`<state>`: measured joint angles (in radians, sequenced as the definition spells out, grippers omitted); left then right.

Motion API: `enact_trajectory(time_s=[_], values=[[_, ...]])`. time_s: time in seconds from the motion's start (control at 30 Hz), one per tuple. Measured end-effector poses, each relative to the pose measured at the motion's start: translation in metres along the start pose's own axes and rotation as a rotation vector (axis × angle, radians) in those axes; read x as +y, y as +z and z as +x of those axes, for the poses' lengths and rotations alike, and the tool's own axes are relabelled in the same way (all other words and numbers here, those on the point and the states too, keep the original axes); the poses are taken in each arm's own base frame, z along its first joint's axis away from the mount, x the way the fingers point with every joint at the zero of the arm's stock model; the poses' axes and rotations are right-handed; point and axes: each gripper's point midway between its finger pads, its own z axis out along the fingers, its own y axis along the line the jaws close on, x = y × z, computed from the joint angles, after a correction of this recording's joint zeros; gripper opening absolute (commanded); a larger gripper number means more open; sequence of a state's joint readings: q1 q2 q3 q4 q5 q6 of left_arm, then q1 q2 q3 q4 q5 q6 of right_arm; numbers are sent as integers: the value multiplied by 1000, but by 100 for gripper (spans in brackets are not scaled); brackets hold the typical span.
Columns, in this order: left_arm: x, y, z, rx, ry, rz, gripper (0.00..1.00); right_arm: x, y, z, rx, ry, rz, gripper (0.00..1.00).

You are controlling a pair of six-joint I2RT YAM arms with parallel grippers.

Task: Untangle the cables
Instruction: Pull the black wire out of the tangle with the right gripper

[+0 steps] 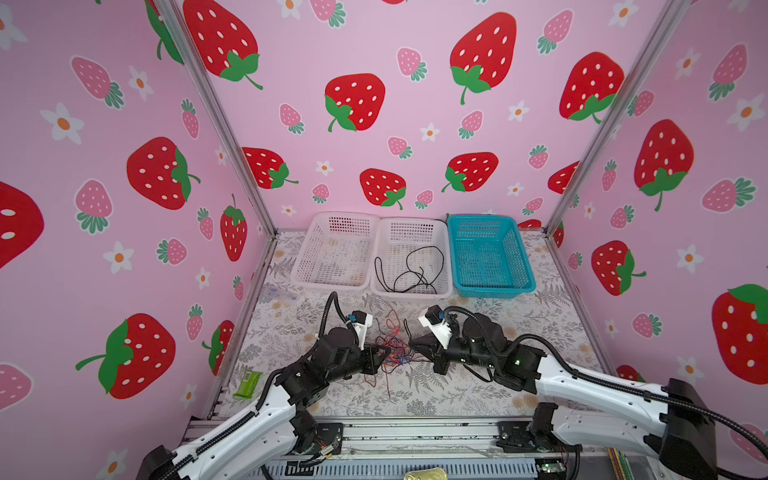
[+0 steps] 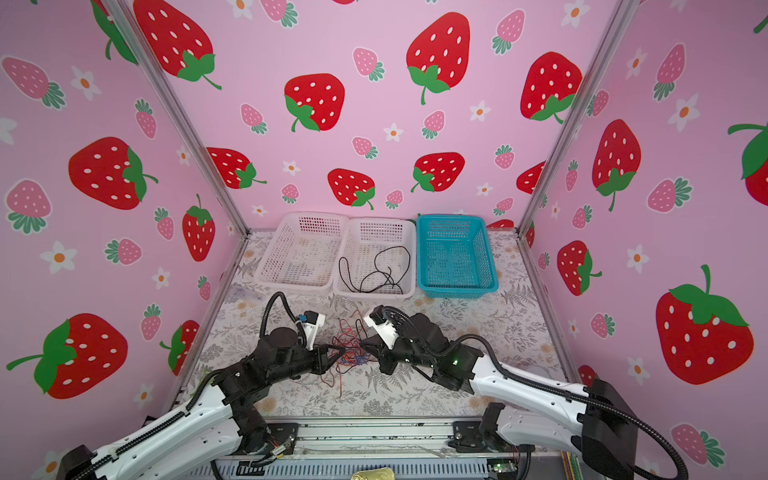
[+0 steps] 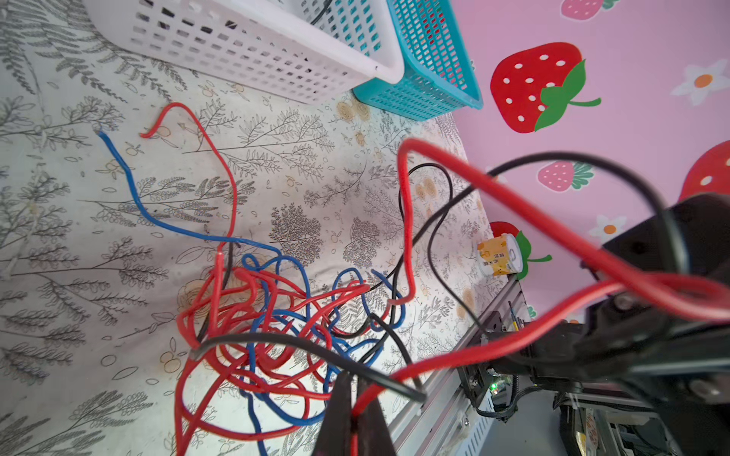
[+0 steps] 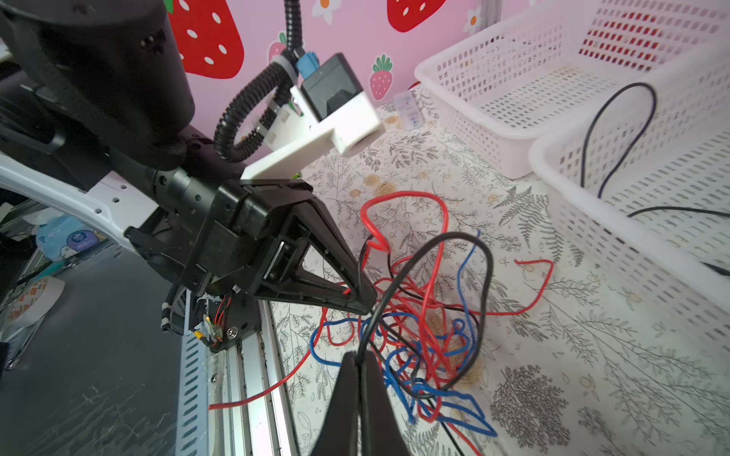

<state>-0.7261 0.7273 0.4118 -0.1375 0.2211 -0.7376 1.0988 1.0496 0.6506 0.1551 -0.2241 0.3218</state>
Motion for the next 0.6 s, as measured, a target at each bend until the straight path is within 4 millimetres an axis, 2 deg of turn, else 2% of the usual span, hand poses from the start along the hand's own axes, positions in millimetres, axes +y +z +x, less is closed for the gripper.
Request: enact_trajectory(time_s=[0.13, 0.23, 0.6], values=[[6, 0, 3, 8, -7, -28, 0, -8, -20, -26, -90, -6, 37, 0], [9, 0, 2, 4, -14, -41, 0, -8, -21, -34, -97, -13, 44, 0], [10, 2, 6, 29, -32, -52, 0, 1, 20, 2, 22, -13, -18, 10]])
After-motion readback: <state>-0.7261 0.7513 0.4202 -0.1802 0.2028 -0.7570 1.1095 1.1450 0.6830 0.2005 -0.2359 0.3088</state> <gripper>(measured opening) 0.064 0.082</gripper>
